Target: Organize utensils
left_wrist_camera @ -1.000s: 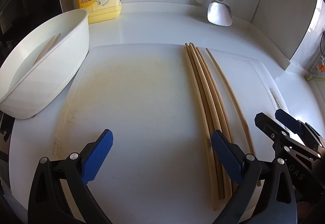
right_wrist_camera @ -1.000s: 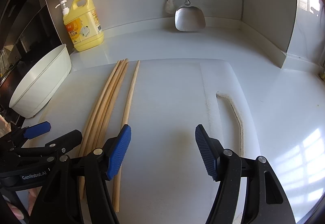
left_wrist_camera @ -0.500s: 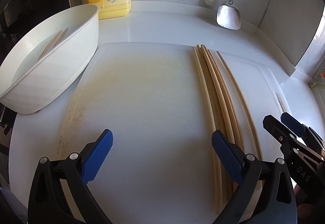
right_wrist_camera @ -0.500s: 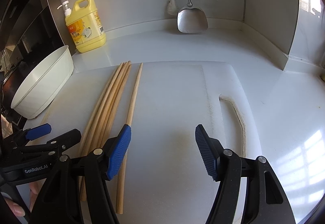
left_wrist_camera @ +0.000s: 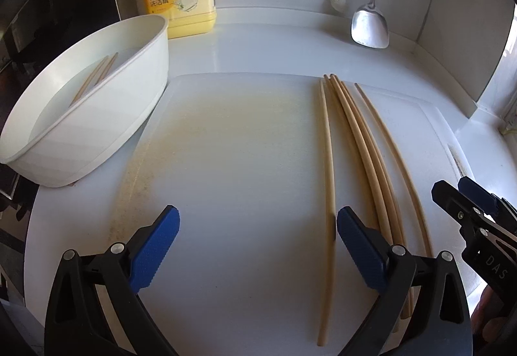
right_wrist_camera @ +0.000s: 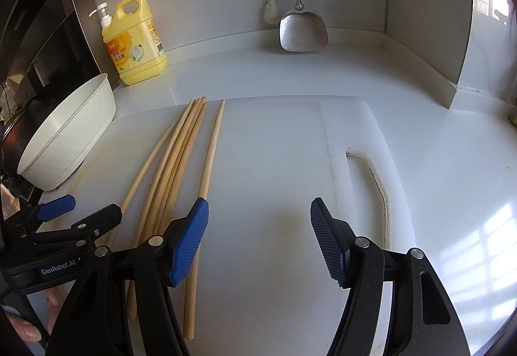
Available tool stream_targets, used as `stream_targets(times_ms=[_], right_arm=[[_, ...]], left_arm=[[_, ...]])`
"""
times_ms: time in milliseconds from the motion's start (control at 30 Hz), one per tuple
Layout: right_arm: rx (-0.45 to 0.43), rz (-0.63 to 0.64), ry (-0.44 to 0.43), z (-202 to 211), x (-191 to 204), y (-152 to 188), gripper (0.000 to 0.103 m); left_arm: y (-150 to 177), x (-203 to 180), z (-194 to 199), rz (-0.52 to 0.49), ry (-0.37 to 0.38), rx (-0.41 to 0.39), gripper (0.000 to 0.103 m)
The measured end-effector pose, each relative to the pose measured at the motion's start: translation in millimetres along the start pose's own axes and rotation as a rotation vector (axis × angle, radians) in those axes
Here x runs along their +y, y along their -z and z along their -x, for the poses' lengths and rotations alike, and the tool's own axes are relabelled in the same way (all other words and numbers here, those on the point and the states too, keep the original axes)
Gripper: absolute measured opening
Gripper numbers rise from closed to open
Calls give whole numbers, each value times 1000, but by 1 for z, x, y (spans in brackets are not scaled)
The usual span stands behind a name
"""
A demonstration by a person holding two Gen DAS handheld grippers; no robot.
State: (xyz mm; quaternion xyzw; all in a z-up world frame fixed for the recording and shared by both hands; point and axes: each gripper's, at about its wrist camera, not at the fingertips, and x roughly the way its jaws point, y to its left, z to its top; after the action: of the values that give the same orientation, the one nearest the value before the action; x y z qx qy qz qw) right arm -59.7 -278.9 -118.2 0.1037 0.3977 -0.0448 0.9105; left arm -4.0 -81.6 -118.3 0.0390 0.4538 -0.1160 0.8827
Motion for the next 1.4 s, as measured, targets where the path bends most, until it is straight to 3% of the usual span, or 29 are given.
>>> stream_targets(times_ms=[300,567,667,800,867,933,1400], right_arm=[[18,68,4,-10,18,0,63],[22,158,66,-17,30,2,63],[20,162,43,-18,29,2,55],[12,227,36,-20,41,3,25],[10,257,34,-21,48,4,14],[4,275,37,-22,53,5,8],[3,176,-7,-2,43,4,6]], left_arm=[[-7,-7,-5,-15,5,-5,96],[-7,-7,-9,-42,2,-22,94],[-8,-12,-7,-66,15,-40,78],[-10,-21,-4,-108,47,-45,53],[-10,-24,-2,-117,63,-40,36],[-9,-28,-1,-129,79,-37,9],[-9,-25,19,-79,133,-9,7]])
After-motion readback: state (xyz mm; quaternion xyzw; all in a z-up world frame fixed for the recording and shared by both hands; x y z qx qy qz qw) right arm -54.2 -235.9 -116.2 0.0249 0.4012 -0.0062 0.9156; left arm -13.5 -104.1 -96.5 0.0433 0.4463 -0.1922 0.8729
